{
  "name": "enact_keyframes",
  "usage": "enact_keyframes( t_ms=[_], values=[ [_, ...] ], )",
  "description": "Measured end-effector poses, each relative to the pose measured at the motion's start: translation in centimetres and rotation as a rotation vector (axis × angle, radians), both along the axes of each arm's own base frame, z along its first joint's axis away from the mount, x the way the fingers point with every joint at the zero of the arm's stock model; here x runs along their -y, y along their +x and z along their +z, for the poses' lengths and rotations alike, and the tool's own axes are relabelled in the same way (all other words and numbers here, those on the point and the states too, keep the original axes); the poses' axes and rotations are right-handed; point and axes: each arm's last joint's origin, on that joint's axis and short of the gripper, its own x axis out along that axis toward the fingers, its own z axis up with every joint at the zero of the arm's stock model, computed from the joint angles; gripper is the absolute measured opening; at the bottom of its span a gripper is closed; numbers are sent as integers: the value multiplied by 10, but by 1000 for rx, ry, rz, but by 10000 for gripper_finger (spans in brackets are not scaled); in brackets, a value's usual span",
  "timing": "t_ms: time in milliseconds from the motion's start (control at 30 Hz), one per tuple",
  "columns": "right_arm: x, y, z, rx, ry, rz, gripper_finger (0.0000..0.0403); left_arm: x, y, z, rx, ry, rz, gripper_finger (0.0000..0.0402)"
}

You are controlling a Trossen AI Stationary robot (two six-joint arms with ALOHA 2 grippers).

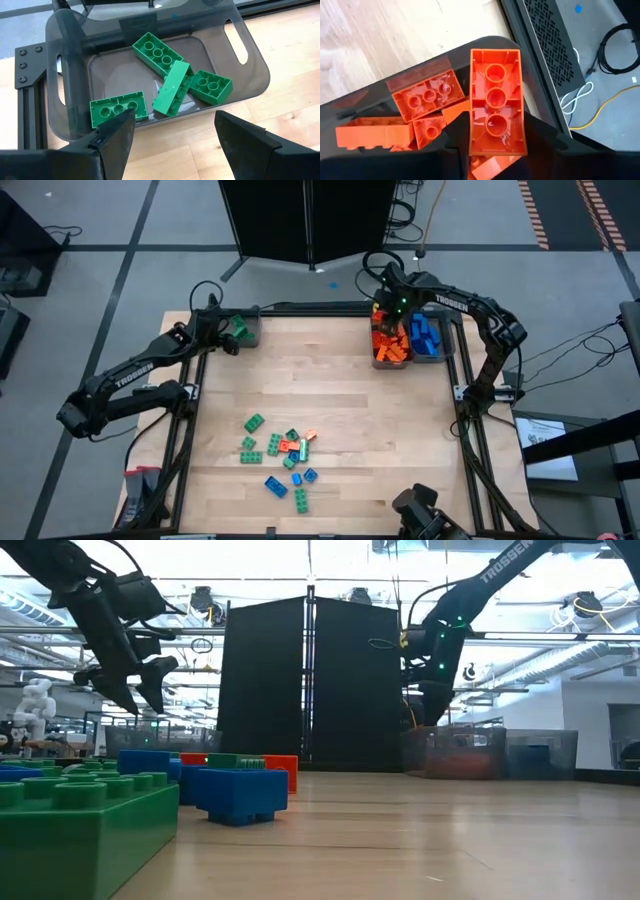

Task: Sort blocks
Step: Put the orange game piece into the middle black bin

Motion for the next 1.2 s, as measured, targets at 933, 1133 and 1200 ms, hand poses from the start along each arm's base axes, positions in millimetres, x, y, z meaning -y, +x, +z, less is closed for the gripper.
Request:
enact_keyframes(
  t_ms=[933, 1133, 1200],
  values=[
    [-97, 5, 132, 616, 166, 445, 139, 0, 0, 0, 3, 5, 0, 277],
    [-164, 45, 139, 616, 136, 689, 139, 0, 0, 0, 4, 5, 1, 277],
    [-183, 62, 135, 625, 132, 763, 139, 0, 0, 0, 4, 4, 1, 277]
  ],
)
